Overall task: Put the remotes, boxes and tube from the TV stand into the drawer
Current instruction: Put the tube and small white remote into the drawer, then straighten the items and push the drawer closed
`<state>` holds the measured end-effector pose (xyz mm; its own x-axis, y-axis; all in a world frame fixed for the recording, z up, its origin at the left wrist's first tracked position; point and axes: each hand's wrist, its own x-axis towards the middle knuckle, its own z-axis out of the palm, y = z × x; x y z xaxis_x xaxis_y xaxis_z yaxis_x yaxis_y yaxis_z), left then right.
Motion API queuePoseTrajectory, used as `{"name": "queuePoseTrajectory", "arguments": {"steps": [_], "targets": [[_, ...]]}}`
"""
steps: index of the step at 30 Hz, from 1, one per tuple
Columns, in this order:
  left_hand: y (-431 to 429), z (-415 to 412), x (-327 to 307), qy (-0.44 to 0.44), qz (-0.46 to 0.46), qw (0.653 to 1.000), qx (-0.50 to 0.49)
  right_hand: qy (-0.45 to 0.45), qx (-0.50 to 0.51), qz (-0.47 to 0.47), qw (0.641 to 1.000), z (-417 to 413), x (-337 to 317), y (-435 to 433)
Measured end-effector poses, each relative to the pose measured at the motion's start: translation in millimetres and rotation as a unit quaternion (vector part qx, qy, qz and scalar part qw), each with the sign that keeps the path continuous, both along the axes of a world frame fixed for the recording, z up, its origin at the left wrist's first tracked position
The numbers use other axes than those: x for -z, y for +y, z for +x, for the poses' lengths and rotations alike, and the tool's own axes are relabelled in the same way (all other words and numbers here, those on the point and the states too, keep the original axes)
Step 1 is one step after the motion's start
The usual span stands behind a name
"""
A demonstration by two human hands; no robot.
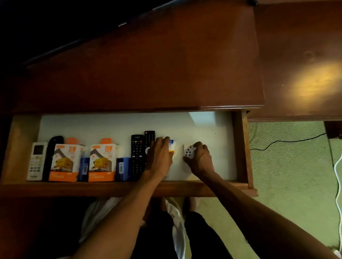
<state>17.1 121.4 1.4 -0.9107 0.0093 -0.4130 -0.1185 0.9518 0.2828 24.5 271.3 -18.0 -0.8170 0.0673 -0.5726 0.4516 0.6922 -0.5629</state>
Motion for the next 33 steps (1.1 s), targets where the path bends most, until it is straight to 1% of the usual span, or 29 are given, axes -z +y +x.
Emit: {"name": "queuePoseTrajectory", "arguments": {"steps": [2,3,5,8,12,20,23,26,29,33], "targets": [[-9,-10,0,-0.008,-0.014,0.996,0.088,-0.001,-0.007,-0.014,1.0,2,1,-1],[-13,-15,-1,-0.023,-0.02,0.993,0.114,0.0,-0.012,-0.02,1.0,3,2,-1],[-19,-24,-4,-0.051,-0.031,0.986,0.153,-0.001,-0.012,-0.031,0.999,5,3,-1],[-27,-29,-8,-0.059,-0.074,0.973,0.211,-0.008,-0.002,-0.038,0.999,7,3,-5],[-36,-23,-8,-0.057,-0.095,0.971,0.212,-0.012,-0.009,-0.042,0.999,10,0,-19],[-50,-16,-3,-0.041,-0.101,0.973,0.206,-0.029,-0.025,-0.059,0.997,13,1,-38],[-60,-13,-11,-0.026,-0.057,0.978,0.199,-0.032,-0.029,-0.047,0.998,14,-6,-39],[-77,-9,-29,0.011,0.045,0.99,0.132,-0.022,-0.042,-0.02,0.999,16,-22,-38],[-107,3,-50,0.056,0.13,0.987,0.081,0.021,-0.048,0.001,0.999,22,-39,-37],[-164,38,-62,0.079,0.187,0.979,0.009,0.077,-0.069,-0.01,0.995,35,-59,-44]]}}
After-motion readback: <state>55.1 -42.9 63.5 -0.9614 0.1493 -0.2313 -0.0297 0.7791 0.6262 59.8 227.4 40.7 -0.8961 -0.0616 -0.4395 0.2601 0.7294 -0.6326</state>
